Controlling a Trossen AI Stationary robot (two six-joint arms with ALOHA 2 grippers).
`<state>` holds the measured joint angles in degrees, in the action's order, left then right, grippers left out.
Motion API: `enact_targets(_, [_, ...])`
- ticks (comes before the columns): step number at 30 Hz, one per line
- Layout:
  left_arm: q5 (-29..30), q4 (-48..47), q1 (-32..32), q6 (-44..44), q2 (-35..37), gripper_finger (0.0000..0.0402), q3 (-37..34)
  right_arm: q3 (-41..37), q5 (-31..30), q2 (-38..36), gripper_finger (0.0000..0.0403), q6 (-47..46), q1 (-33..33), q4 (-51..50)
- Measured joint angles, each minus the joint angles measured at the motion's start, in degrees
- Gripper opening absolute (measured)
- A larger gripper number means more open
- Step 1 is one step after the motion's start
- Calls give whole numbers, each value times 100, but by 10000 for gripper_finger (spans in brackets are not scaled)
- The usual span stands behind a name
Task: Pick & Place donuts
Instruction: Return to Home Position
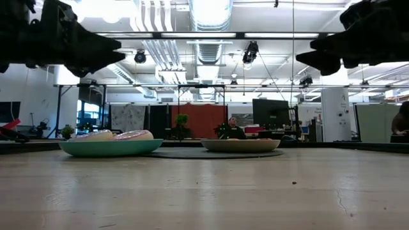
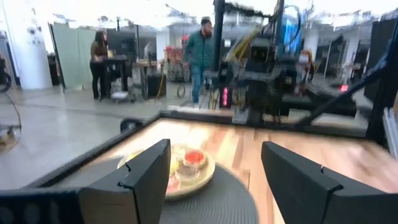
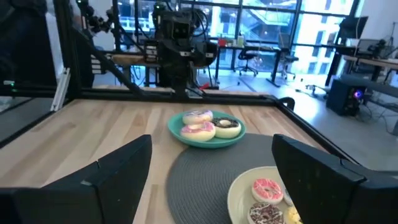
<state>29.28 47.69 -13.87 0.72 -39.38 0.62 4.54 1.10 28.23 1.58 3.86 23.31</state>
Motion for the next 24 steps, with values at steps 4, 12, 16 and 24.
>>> enact_targets(4, [-18,-263,0,-83,236,227,0,-82,5,-165,320,83,-28,-15])
enact_targets(12, [-7,-464,9,484,894,227,-2,-339,40,-354,316,-15,-283,9])
enact_targets(16, [24,-898,56,526,1368,227,-6,-339,22,-460,321,129,-372,10])
enact_targets(24, [28,-1734,63,513,2194,227,-11,-403,-109,-847,326,224,-376,-78])
